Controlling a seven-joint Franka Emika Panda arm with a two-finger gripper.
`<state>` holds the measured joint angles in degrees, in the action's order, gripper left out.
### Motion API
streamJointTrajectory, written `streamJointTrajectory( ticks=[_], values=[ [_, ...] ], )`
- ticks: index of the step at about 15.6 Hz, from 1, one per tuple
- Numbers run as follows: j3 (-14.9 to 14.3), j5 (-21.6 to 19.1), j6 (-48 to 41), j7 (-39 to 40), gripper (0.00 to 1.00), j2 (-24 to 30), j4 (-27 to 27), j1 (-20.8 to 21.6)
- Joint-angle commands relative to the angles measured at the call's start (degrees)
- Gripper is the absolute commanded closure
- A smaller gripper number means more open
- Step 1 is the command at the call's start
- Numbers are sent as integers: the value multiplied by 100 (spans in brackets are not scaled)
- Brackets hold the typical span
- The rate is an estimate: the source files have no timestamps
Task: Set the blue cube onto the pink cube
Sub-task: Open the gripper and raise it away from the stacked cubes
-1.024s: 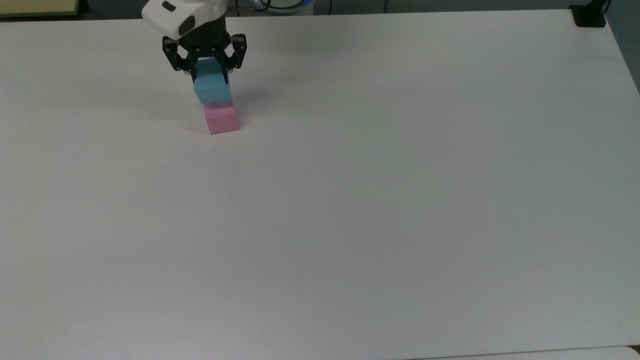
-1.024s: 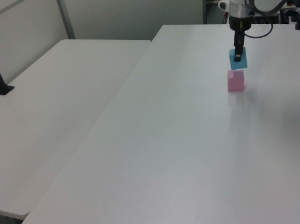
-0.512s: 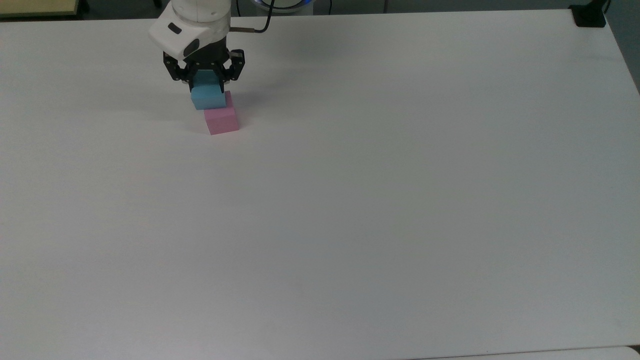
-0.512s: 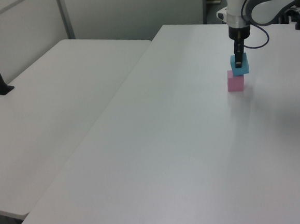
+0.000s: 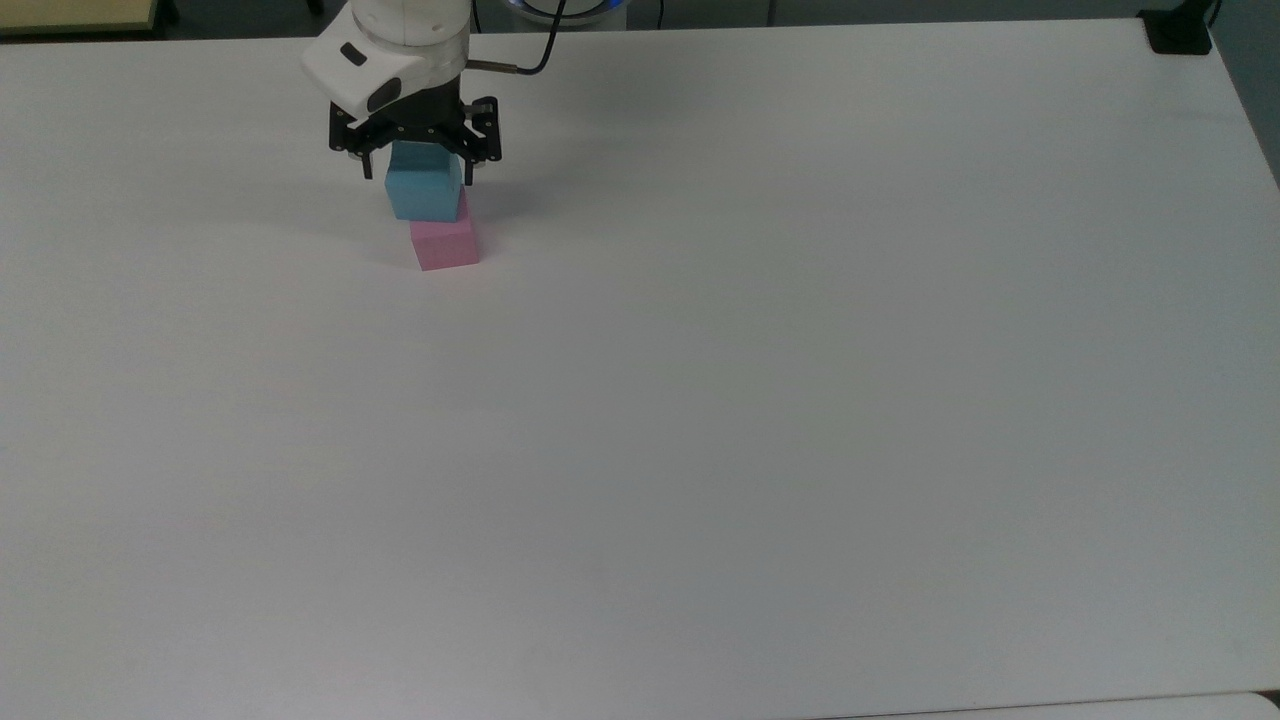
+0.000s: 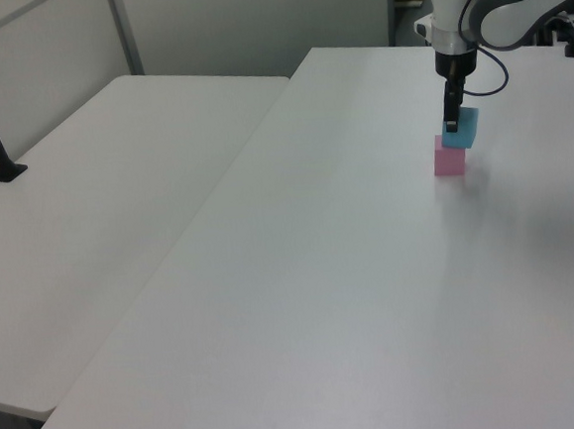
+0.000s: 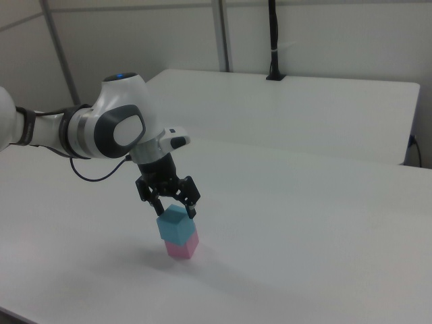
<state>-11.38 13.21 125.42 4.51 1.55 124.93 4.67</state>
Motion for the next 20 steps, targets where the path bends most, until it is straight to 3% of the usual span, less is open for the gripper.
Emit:
streamJointTrajectory(
  ticks=[1, 5, 9, 12, 16, 20],
  values=[
    [-31, 147, 79, -249, 0, 47, 58, 87],
    [-5, 147, 79, -258, 11, 47, 58, 87],
    [4, 138, 27, -406, 0, 100, -91, 87],
    [179, 24, -1295, -531, 0, 258, -923, 95],
    [916, -143, -3143, -949, 0, 336, -2120, 95],
    [988, -283, -3331, -1225, 0, 802, -2184, 52]
  ],
)
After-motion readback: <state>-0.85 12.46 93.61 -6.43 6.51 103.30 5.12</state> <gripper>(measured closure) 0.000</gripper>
